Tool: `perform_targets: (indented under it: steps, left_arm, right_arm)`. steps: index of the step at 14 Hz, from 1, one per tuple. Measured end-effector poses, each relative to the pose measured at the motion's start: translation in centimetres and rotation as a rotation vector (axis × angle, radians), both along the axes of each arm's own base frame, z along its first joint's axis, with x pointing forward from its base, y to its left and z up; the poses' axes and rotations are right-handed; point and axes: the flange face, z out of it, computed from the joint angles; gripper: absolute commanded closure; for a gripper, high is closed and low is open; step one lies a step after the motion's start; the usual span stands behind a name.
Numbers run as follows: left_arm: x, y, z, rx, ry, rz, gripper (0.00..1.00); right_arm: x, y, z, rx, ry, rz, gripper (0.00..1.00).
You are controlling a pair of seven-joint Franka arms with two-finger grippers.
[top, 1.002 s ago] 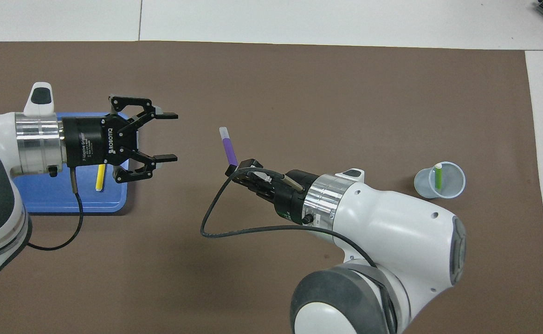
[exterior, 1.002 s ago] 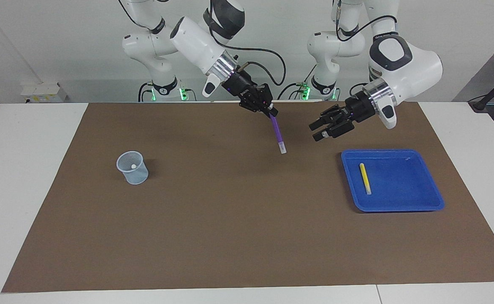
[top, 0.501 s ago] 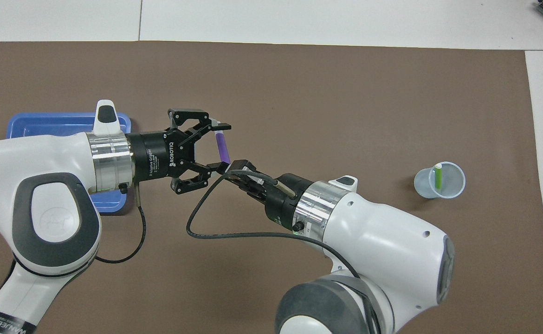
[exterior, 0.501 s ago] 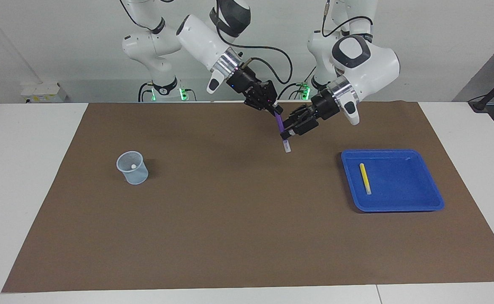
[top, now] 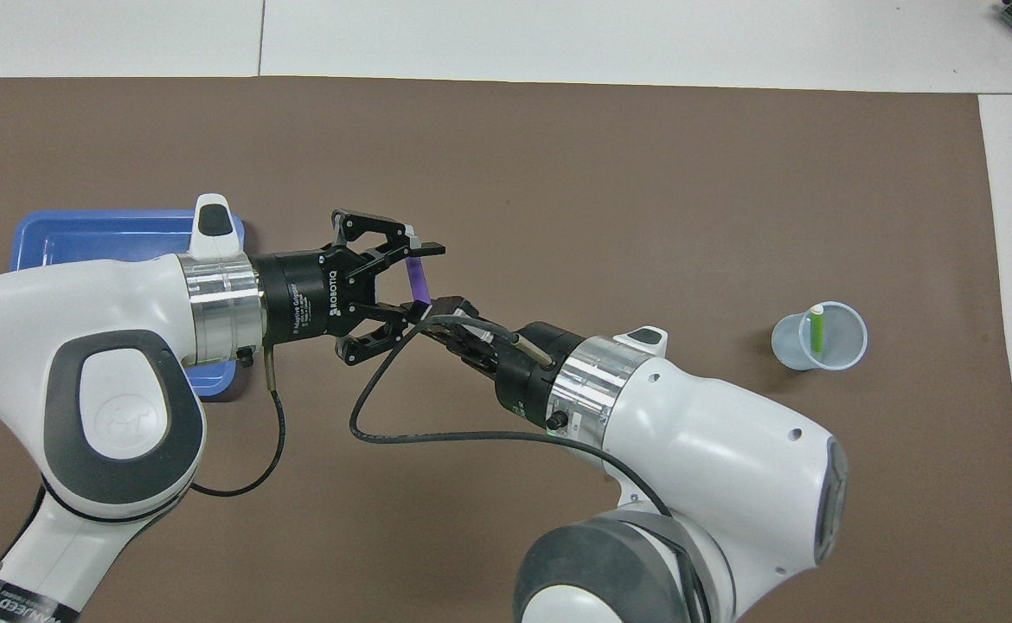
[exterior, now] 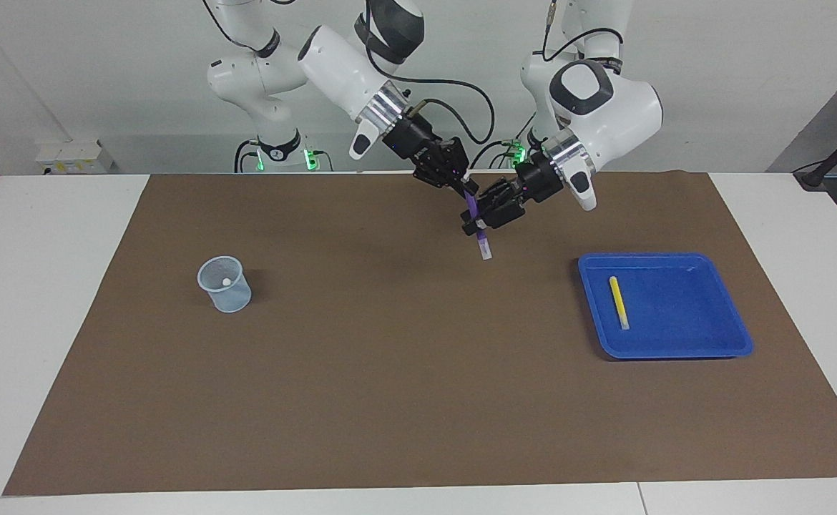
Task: Right arm passes pens to left for tray arrangement
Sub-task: 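Close the left gripper on the purple pen held by the right gripper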
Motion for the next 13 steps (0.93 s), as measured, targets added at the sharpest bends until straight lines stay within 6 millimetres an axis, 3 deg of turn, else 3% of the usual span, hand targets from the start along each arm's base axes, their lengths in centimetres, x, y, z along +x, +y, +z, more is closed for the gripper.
perform_targets:
  steps: [3,6,8,12,13]
  left_arm:
    - [0.31,0.97,0.12,-0.006,0.005,0.006,0.4]
    - [0.36,1.19,0.23,-0.007,0.005,0.007,0.64]
    - [0.33,1.14,0.24,-0.007,0.005,0.006,0.67]
    - [0.27,1.08,0.14,-0.001,-0.005,-0.005,0.98]
    - [0.26,1.08,0.14,-0.001,-0.007,-0.006,1.0]
  right_arm:
    - [0.0,0.0,0.01,0.0,0.0,0.0,1.0]
    - [0.0,0.0,0.01,0.0,0.0,0.0,1.0]
    - [0.0,0.0,0.01,0.0,0.0,0.0,1.0]
    - [0.21,-0.26,0.1,0.002,-0.004,-0.011,1.0]
    - [0.2,-0.25,0.1,0.002,-0.004,-0.011,1.0]
